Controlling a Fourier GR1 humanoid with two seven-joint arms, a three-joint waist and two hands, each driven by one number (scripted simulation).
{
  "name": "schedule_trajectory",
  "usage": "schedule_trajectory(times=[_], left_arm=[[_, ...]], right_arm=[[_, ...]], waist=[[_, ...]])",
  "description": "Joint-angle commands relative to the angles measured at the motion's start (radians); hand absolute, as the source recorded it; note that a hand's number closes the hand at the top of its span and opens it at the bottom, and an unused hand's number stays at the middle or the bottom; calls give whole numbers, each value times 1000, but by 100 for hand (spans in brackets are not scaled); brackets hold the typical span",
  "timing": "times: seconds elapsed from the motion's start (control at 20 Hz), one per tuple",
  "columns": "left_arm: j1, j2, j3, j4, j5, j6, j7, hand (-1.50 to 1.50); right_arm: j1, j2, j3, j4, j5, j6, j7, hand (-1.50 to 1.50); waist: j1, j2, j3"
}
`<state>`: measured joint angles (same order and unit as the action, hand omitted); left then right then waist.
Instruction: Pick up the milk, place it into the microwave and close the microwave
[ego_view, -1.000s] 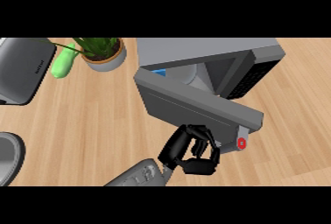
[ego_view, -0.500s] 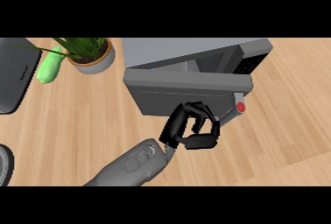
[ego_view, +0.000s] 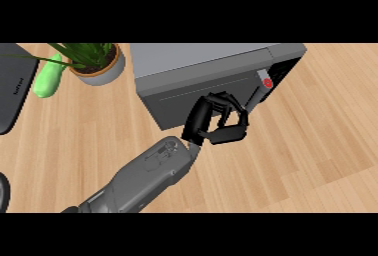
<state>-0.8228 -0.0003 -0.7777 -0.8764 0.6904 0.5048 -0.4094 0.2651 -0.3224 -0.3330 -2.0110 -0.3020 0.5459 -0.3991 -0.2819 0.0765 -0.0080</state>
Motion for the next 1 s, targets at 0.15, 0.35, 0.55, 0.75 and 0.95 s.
schedule_trajectory(times=[0.15,0.35,0.55,0.75,0.95], left_arm=[[-77,0,50,49,82,-8,-70,150],[-87,0,41,69,112,-14,-96,150],[-83,0,33,87,134,-17,-125,150],[-93,0,34,98,155,-20,-153,150],[-97,0,23,108,174,-17,-178,150]], right_arm=[[-55,-34,-24,9,-54,-8,38,-150],[-68,-54,-31,19,-68,-7,61,-150],[-92,-83,-57,26,-87,-10,74,-150],[-120,-116,-81,47,-102,-9,87,-150],[-138,-132,-96,71,-126,-11,100,-150]], waist=[[-20,12,1],[-22,10,2],[-34,14,2],[-30,16,4],[-34,15,5]])
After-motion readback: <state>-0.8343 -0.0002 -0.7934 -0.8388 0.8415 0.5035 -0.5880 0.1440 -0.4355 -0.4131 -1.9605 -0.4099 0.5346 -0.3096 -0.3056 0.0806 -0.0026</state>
